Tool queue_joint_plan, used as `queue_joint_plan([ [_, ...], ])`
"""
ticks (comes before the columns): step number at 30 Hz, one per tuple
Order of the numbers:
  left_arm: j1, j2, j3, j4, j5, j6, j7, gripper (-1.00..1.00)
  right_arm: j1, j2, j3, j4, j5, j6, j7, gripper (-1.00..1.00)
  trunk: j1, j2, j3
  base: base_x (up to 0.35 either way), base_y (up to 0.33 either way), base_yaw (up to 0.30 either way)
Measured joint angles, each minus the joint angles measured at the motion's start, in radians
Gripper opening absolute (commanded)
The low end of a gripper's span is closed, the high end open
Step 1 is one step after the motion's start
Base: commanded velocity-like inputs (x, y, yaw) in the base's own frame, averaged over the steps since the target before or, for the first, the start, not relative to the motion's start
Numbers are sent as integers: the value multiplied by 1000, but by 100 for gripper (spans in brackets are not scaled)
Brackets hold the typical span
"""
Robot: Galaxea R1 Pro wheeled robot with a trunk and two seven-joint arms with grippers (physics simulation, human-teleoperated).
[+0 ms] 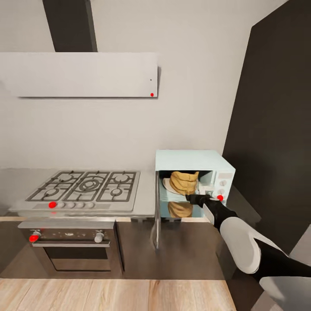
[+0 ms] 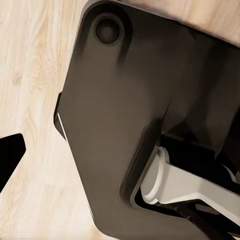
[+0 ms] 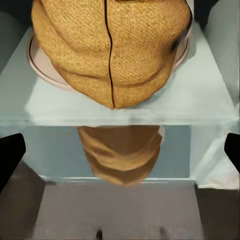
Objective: In the kitchen, take the popcorn bag from the countertop, put it into the microwave, and heat it until the popcorn is cooked so the cooked popcorn ends up inside the bag.
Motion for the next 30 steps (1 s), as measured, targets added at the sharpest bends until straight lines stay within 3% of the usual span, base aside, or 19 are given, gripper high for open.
queue_joint_plan([
  [4,0,0,0,0,0,0,0,100,0,2,-1,-2,36,19,0,100,0,0,0,-339,0,0],
  [16,0,0,-1,0,0,0,0,100,0,-2,0,-28,44,33,-1,100,0,0,0,-329,0,0],
  [20,0,0,-2,0,-1,0,-1,100,0,3,-1,-34,153,36,-6,100,0,0,0,-191,0,0],
  [22,0,0,-3,0,-2,0,-1,100,0,2,-2,-34,187,38,-8,100,-1,0,0,-37,0,0],
  [24,0,0,-3,0,-1,0,-1,100,0,-1,-3,-28,195,38,-9,100,-1,0,0,-10,0,0],
  [30,0,0,5,0,8,-1,0,100,9,-26,-10,226,190,41,-7,100,-1,0,0,-1,0,0],
])
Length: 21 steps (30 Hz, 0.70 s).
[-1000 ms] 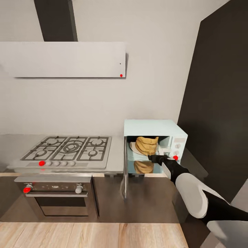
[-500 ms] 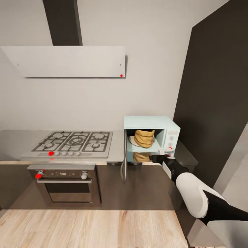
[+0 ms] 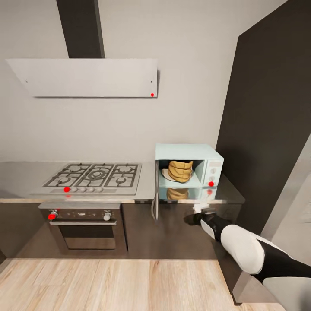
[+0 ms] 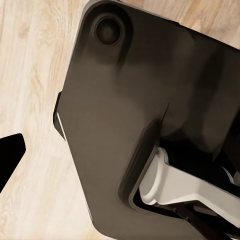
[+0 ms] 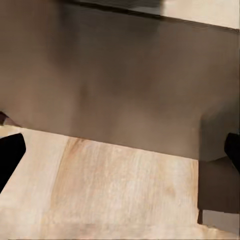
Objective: In the kitchen, take the popcorn bag from the countertop, put it into the microwave, and heat it until the popcorn is cooked so the cooked popcorn ends up inside the bag.
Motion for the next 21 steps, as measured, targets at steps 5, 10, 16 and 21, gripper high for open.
queue_joint_plan([
  [5,0,0,3,0,2,0,0,100,327,-98,-1,21,1,-16,-4,100,0,0,0,0,0,0],
  [10,0,-1,5,0,4,0,0,100,776,-103,-2,20,1,-214,-7,100,0,0,0,0,0,0],
  [16,0,-1,6,-1,6,0,2,100,963,-111,-7,19,-164,-298,-6,100,0,0,0,0,0,0],
  [21,0,-2,6,0,6,-1,1,100,969,-112,-2,19,-176,-296,-6,100,0,0,0,1,0,0],
])
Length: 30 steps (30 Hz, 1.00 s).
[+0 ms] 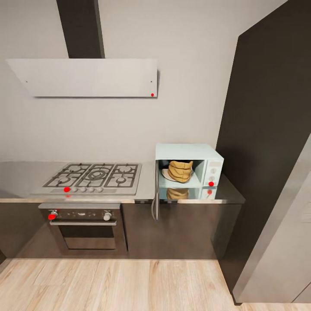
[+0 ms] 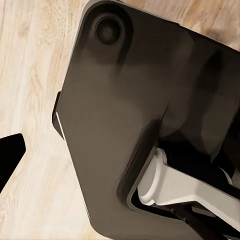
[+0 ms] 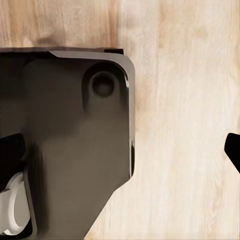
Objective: In the kitchen, take the popcorn bag from the countertop, put it into the microwave, and heat it until the popcorn is cooked so the cooked popcorn ends up inside the bag.
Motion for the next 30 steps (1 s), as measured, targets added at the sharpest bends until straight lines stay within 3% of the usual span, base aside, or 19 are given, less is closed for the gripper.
queue_joint_plan([
  [19,0,0,0,1,2,0,0,100,0,2,2,0,0,6,-23,100,-1,0,0,294,0,0],
  [26,0,3,-4,-2,0,1,-1,100,0,-1,3,0,3,10,-27,100,0,0,0,61,0,0],
  [28,-1,5,-5,-25,0,2,-2,100,0,-1,3,0,4,11,-28,100,0,0,0,4,0,0],
  [30,-1,4,-5,-127,0,10,-3,100,0,-2,3,0,4,11,-32,100,0,0,0,1,0,0],
])
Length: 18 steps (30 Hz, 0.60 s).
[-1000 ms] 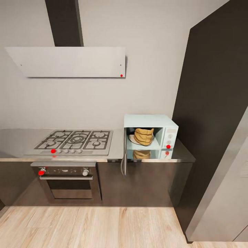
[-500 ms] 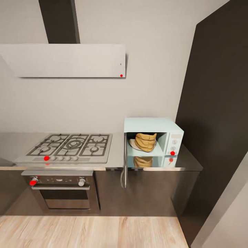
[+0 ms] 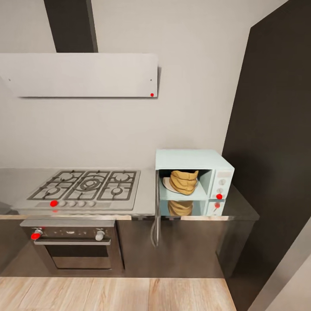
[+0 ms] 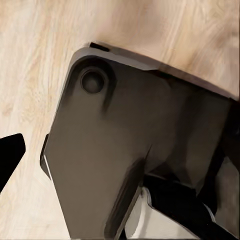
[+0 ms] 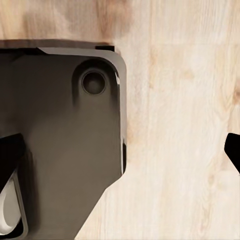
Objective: In the kitchen, take the popcorn bag from the countertop, put it into the microwave, and heat it until the popcorn is cooked so the cooked popcorn ends up inside the bag.
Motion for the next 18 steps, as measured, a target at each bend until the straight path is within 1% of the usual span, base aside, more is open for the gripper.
queue_joint_plan([
  [1,0,-1,0,-49,0,3,0,100,0,0,0,0,0,0,-4,100,0,0,0,0,0,0],
  [2,-2,-3,-1,-131,-3,65,0,100,0,0,0,0,0,1,-28,100,0,0,0,0,0,0],
  [3,-2,-4,-1,-294,-6,116,0,100,0,0,0,0,0,0,-32,100,0,0,0,0,0,0],
  [4,-7,-4,-2,-445,-7,180,0,100,0,0,0,0,-1,0,-35,100,0,0,0,0,0,0],
  [5,-4,-5,-2,-516,-7,247,0,100,0,0,0,0,-1,0,-36,100,0,0,0,0,0,0],
  [6,-9,-6,-2,-615,-5,338,0,100,0,1,0,0,-1,0,-38,100,0,0,0,0,0,0],
  [7,-27,-7,-1,-700,-4,400,-2,100,0,0,0,0,-1,0,-39,100,0,0,0,0,0,0],
  [9,-68,-14,-2,-776,-3,446,-5,100,0,0,-1,0,-1,0,-39,100,0,0,0,0,0,0],
  [10,-107,-22,-2,-808,-3,462,-6,100,0,0,-1,0,-1,0,-41,100,0,0,0,0,0,0],
  [11,-153,-28,-2,-829,-3,470,-7,100,0,1,-1,0,-1,0,-42,100,0,0,0,0,0,0],
  [13,-206,-34,-3,-851,-2,476,-9,100,0,1,-1,0,-1,-1,-45,100,0,0,0,0,0,0],
  [14,-259,-42,-6,-866,-1,479,-22,100,0,1,-1,0,0,-2,-47,100,0,0,0,0,0,0],
  [15,-279,-47,-6,-870,-1,479,-30,100,0,1,-1,0,0,-3,-48,100,0,0,0,0,0,0],
  [16,-315,-63,-8,-881,-1,479,-65,100,0,1,0,0,1,-4,-48,100,0,0,0,0,0,0],
  [17,-343,-74,-9,-892,-2,477,-116,100,0,1,0,0,1,-5,-49,100,0,0,0,0,0,0],
  [18,-353,-78,-9,-897,-4,472,-156,100,0,1,0,0,1,-5,-49,100,0,0,0,0,0,0],
])
